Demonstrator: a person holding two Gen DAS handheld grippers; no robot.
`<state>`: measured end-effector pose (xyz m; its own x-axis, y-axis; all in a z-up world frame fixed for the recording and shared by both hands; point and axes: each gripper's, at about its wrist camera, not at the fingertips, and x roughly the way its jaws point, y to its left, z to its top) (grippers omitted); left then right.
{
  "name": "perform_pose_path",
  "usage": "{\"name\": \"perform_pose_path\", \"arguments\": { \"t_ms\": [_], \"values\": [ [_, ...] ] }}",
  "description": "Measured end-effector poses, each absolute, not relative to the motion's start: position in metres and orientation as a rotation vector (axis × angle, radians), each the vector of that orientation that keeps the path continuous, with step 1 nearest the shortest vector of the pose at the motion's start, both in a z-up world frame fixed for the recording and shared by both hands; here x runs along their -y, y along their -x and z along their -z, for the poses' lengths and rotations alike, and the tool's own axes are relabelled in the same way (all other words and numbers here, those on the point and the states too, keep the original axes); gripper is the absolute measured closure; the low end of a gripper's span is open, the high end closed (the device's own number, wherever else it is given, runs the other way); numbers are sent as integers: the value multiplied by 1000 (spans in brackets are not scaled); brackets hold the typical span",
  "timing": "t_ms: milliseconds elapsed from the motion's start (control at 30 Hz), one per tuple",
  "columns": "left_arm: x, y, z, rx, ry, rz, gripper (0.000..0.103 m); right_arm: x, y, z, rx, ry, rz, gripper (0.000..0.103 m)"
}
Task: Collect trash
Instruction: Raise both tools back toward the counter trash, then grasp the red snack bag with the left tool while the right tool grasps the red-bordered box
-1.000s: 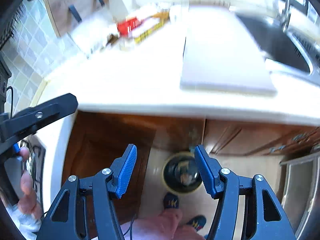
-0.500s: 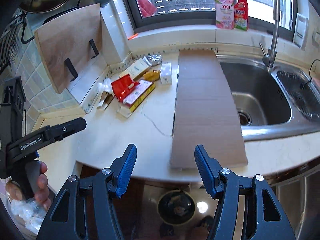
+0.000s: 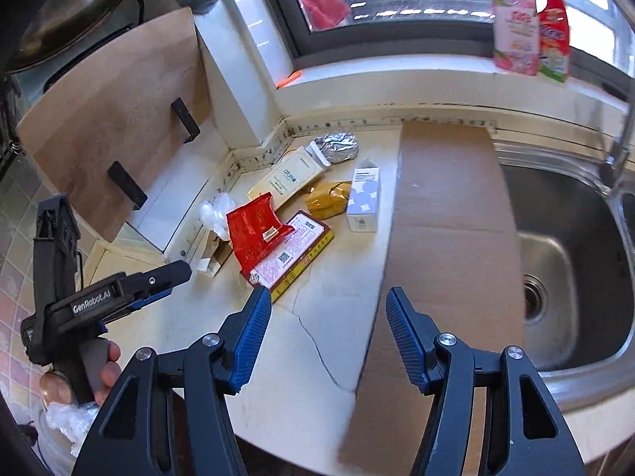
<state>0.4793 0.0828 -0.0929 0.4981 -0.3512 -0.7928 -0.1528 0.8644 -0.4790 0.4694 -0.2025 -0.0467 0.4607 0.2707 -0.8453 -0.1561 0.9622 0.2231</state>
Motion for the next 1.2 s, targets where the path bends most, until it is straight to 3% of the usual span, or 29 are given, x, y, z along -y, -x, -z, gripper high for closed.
{"name": "perform_pose_path", "arguments": {
  "t_ms": [533, 733, 833, 900, 933, 1200],
  "values": [
    [-81, -566, 173, -1167, 646, 20, 33, 158, -581, 149, -1202, -121, -406, 42],
    [-74, -575, 179, -1177, 650, 57, 50, 158, -591, 162, -1220, -140, -404, 42],
    [-74, -578, 179, -1169, 671, 72, 73, 159, -591, 167, -1232, -148, -403, 42],
    [-75, -577, 177, -1158, 678, 85, 95, 158, -591, 169, -1239, -159, -401, 42],
    [-75, -576, 174, -1151, 676, 87, 99, 158, -592, 171, -1241, -162, -399, 42],
    [-90, -541, 144, -1072, 625, 48, 103, 144, -593, 178, -1261, -187, -394, 42]
  ]
}}
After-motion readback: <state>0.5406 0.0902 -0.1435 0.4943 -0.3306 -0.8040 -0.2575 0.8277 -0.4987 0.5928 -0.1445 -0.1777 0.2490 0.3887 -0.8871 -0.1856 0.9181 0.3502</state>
